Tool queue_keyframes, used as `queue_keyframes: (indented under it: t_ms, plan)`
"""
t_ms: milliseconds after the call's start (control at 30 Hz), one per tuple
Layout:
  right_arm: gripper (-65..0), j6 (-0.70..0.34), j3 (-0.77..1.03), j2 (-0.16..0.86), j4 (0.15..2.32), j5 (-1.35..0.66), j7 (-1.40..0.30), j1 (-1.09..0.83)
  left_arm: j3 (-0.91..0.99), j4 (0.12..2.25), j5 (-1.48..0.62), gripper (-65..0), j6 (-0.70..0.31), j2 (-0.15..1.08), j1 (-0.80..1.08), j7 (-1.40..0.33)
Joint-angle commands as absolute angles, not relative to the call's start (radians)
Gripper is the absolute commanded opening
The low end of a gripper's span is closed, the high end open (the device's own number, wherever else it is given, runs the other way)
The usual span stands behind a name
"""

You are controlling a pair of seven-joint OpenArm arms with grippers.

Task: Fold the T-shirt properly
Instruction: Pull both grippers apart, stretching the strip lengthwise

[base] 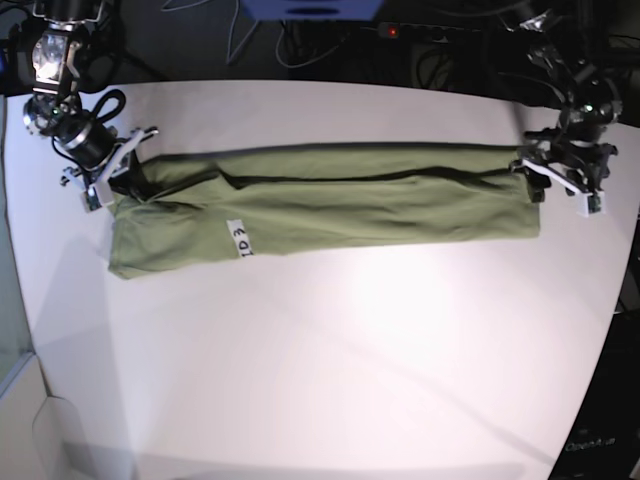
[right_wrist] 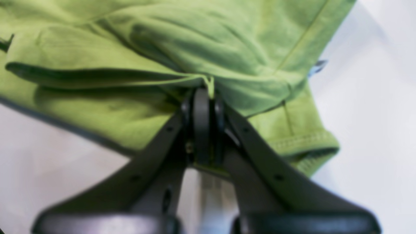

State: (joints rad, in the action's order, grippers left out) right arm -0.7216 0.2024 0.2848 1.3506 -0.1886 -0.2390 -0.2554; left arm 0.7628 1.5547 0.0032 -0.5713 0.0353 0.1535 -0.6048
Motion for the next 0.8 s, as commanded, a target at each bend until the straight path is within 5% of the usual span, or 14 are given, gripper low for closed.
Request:
queue_keyframes:
  t_ms: [0,767]
  plan:
    - [-64.4,-0.698,0.193,0.283,1.333,-0.085,-0.377,-0.274,0.763,1.554,-0.015,-26.7,-0.575,0.050,0.127,-0.575]
    - [-64.4,-0.698,0.191,0.285,1.333,-0.085,-0.377,-0.275,0.657,1.465,-0.015,-28.9,-0.575,0.045,0.105,-0.584]
